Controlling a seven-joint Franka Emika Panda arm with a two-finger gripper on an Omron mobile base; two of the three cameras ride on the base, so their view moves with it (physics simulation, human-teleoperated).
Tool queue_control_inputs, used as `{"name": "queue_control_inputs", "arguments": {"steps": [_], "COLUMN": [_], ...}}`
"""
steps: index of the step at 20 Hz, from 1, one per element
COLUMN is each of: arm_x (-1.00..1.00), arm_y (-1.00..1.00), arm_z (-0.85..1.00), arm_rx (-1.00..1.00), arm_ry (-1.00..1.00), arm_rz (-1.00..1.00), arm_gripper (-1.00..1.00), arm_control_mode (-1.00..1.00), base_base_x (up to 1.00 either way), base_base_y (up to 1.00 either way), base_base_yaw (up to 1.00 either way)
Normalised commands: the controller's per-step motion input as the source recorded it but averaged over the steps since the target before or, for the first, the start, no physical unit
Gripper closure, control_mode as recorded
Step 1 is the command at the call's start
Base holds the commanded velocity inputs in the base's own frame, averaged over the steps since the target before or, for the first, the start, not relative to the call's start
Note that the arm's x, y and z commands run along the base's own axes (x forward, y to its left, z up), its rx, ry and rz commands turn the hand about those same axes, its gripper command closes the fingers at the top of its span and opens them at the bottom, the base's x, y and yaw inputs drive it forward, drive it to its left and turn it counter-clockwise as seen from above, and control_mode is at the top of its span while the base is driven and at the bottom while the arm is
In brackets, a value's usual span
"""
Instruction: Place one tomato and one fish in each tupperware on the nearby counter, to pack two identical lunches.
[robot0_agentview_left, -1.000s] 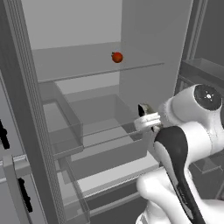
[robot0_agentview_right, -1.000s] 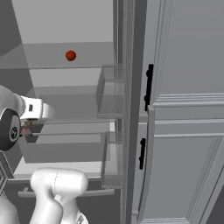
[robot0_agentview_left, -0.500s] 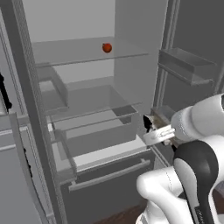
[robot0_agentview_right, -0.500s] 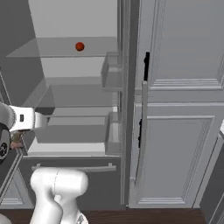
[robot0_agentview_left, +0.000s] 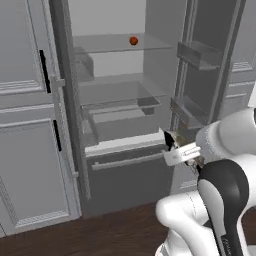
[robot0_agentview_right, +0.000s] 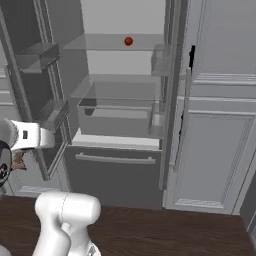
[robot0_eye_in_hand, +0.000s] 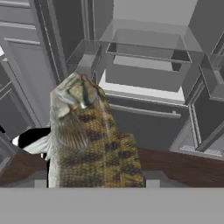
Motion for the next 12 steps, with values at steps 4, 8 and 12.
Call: {"name": "queue_control_inputs", "arguments": {"steps": [4,8,12], "arm_x": [0.0,0.0,0.0], "arm_y": [0.0,0.0,0.0], "arm_z": [0.0,0.0,0.0], "arm_rx": [0.0,0.0,0.0], "arm_ry": [0.0,0.0,0.0], "arm_rz": [0.0,0.0,0.0], "arm_gripper": [1.0,1.0,1.0], "arm_control_mode": [1.0,1.0,1.0], "base_base_x": [-0.61,-0.12,0.4], "base_base_y": [0.61,0.73,0.7], "base_base_yaw": [0.71,0.74,0.62]}}
